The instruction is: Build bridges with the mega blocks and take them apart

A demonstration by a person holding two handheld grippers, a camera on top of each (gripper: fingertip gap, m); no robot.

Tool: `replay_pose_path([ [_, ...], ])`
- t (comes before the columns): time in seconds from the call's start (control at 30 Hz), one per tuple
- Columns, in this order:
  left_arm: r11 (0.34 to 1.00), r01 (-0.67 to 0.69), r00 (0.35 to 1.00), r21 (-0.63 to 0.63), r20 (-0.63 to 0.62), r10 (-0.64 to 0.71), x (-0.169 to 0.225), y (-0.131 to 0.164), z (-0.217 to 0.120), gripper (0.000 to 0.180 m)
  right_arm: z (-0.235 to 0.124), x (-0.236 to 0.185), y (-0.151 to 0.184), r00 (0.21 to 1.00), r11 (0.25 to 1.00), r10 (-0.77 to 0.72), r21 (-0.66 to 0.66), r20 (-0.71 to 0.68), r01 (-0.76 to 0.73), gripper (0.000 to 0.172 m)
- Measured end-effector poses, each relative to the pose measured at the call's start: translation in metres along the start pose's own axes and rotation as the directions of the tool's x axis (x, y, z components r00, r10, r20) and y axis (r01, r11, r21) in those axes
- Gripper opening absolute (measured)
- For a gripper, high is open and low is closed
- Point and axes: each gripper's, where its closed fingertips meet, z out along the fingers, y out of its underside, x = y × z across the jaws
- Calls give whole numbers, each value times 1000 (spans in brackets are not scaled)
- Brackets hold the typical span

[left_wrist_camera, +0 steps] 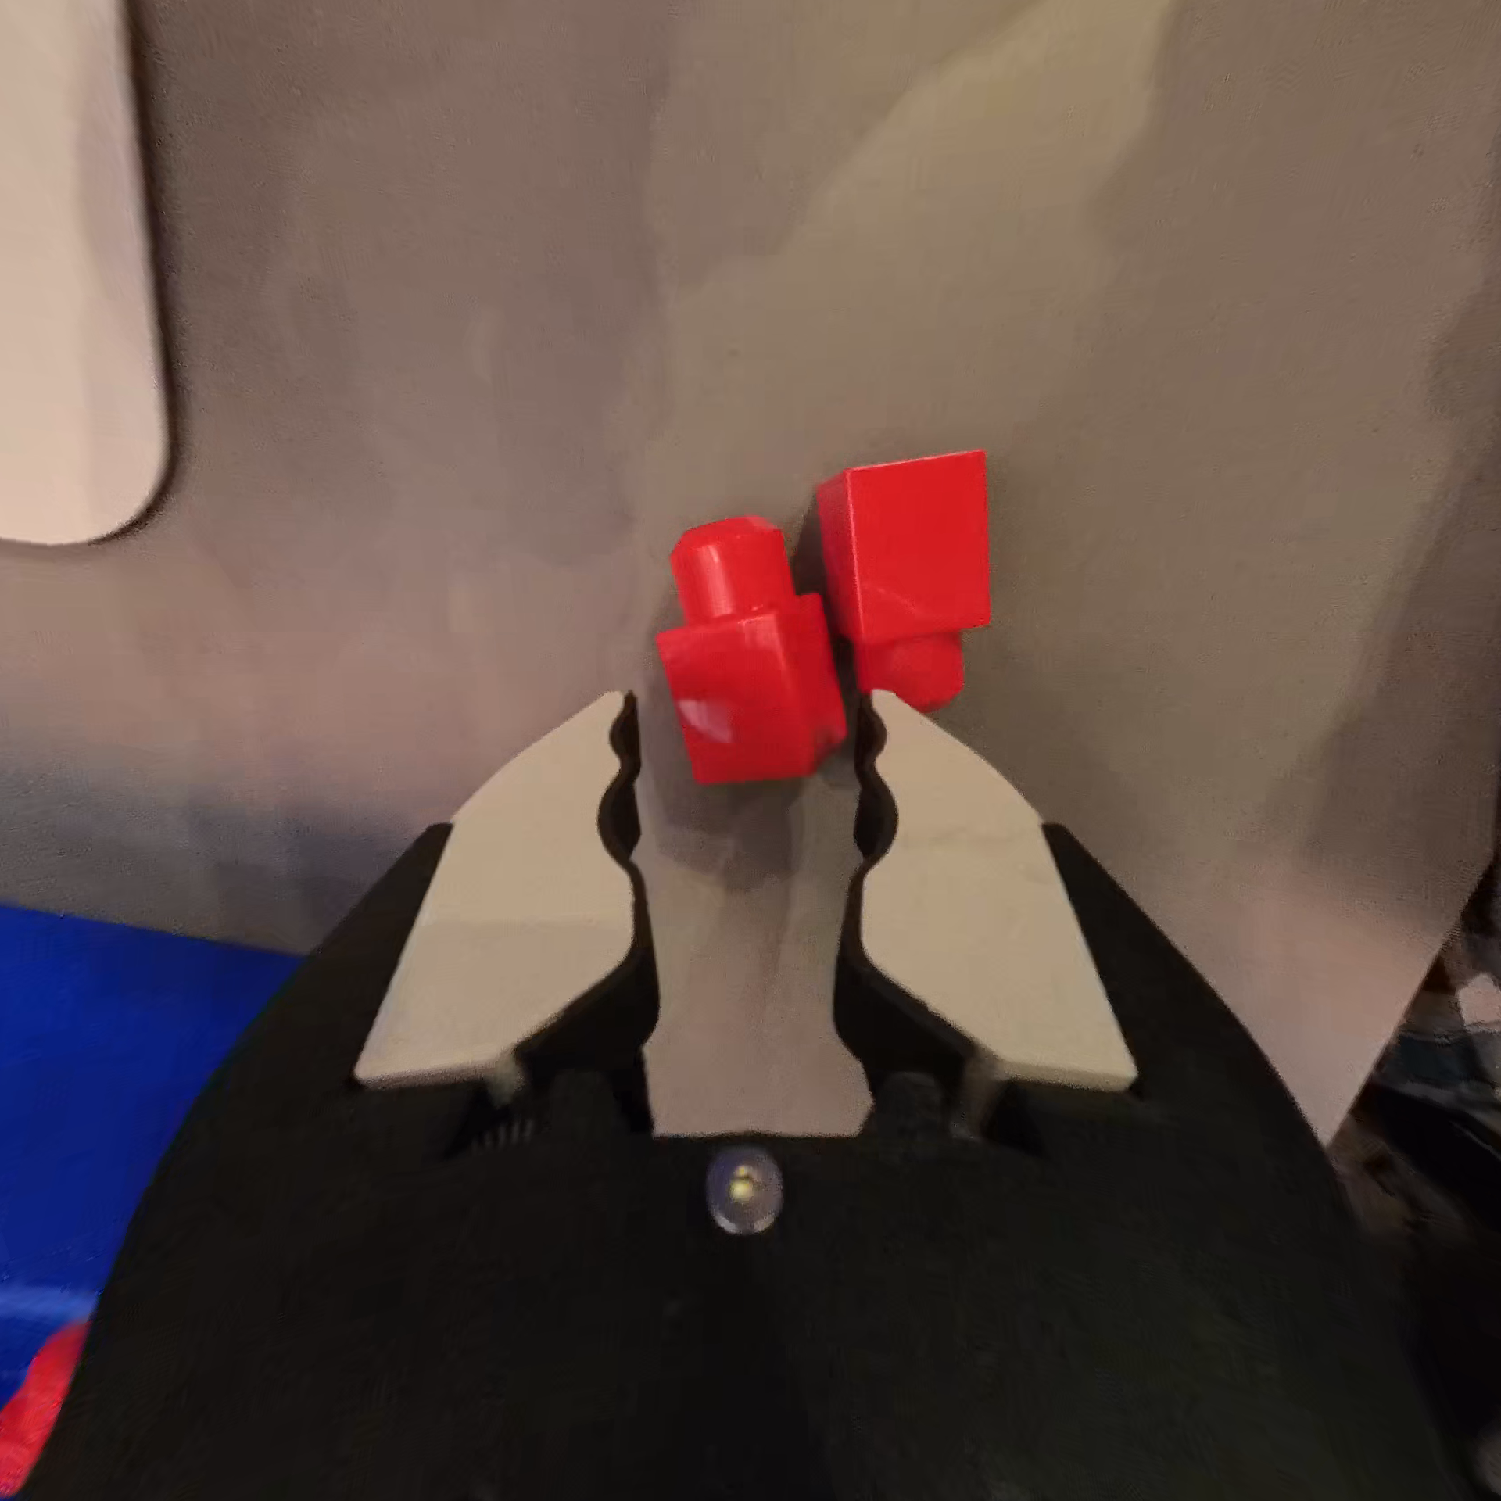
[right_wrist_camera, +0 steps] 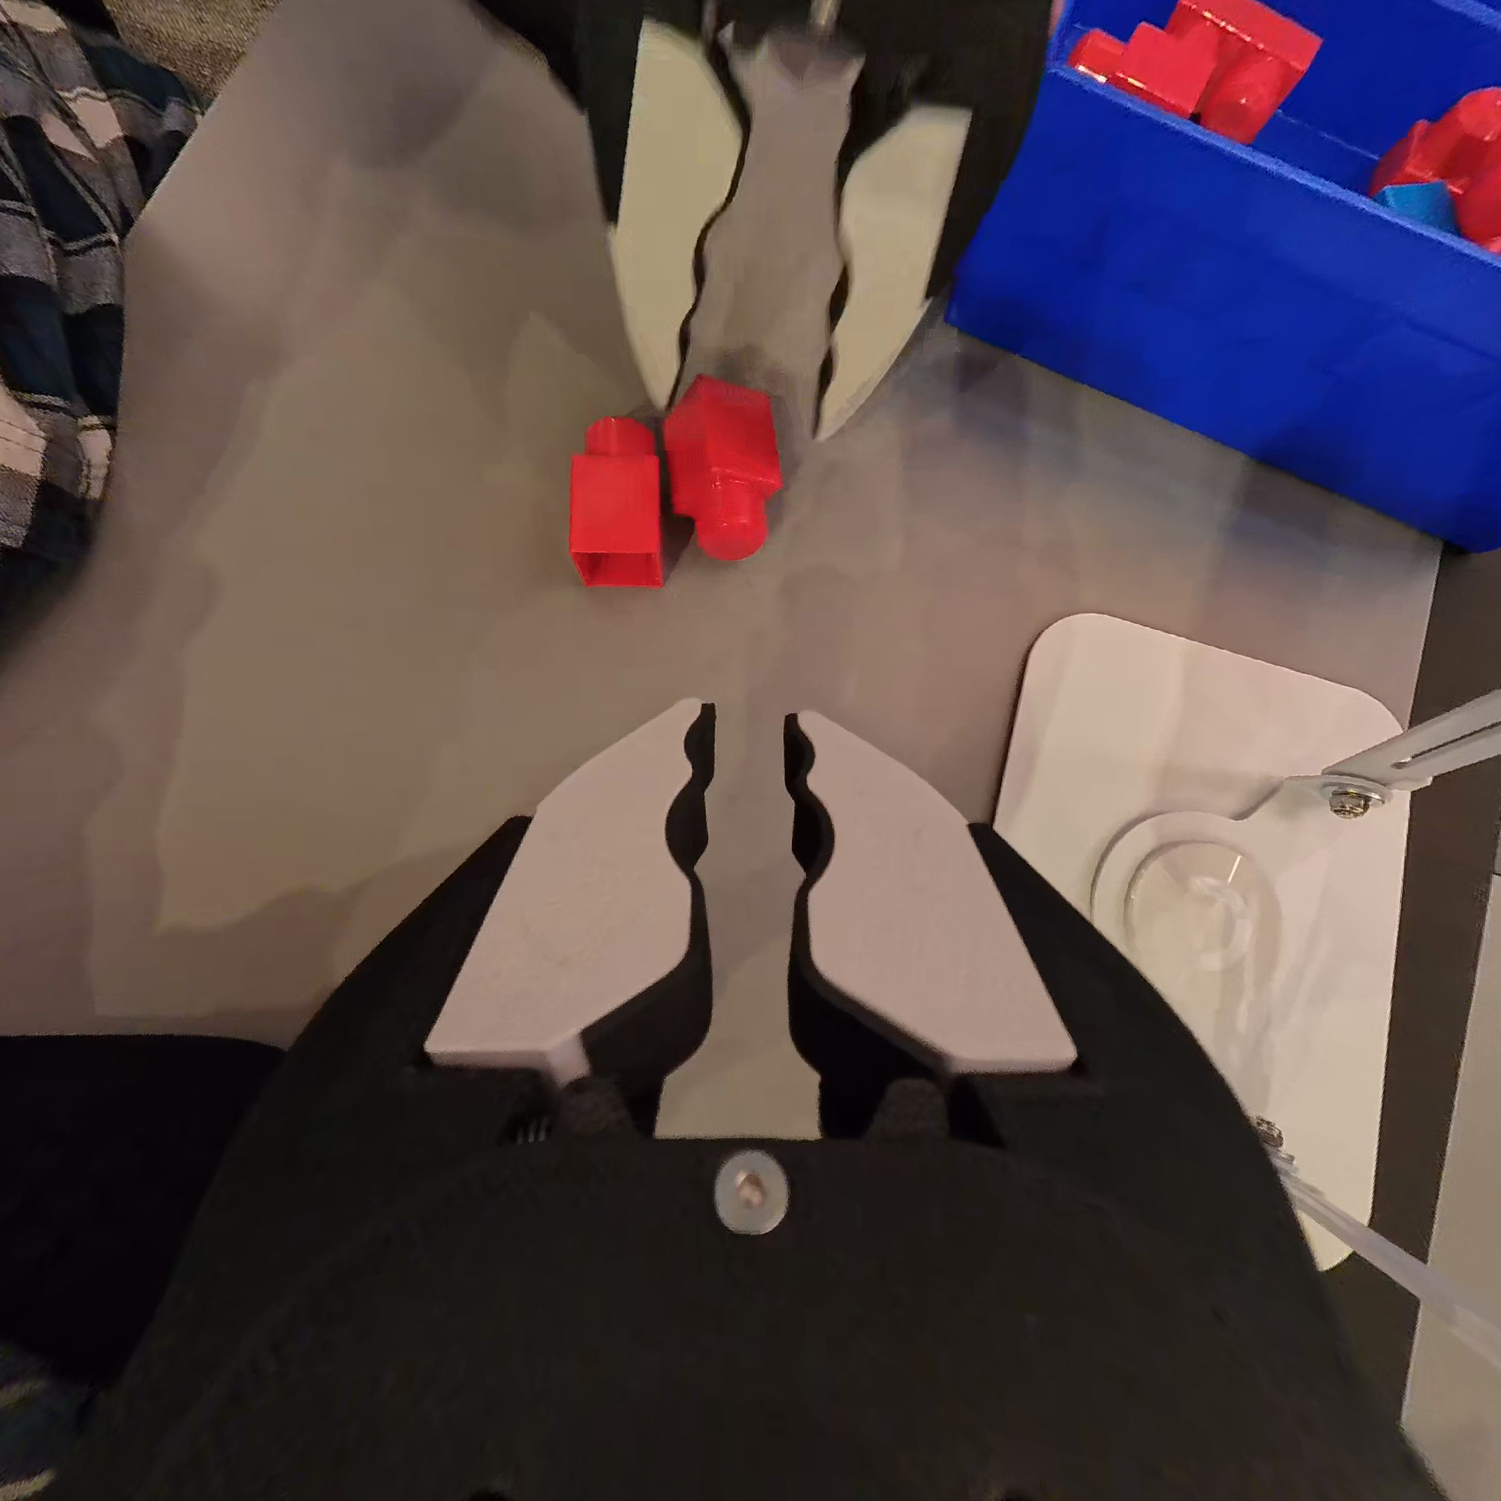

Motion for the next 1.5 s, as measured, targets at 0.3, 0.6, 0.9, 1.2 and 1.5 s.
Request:
replay_pose_path([
  [0.3, 989, 54, 908, 139, 406, -107, -155, 42, -112, 51, 1, 0, 1, 1000, 1000, 1, -1, -4, -1, 16],
  [0.6, 961, -31, 803, -276, 566, 189, -277, 112, -118, 61, 0, 3, 5, 1000, 1000, 15, 4, 3, -15, 16],
  [0.9, 894, -98, 787, -437, 516, 338, -329, 135, -93, 53, 0, 3, 8, 1000, 1000, 18, 3, 7, -18, 15],
  [1.2, 899, -84, 837, -431, 459, 299, -334, 143, -85, 60, 1, 1, 9, 1000, 1000, 14, -5, 14, -14, 15],
  [1.5, 953, 9, 840, -302, 520, 157, -304, 134, -106, 42, -1, 2, 11, 1000, 1000, 16, -1, 10, -16, 15],
])
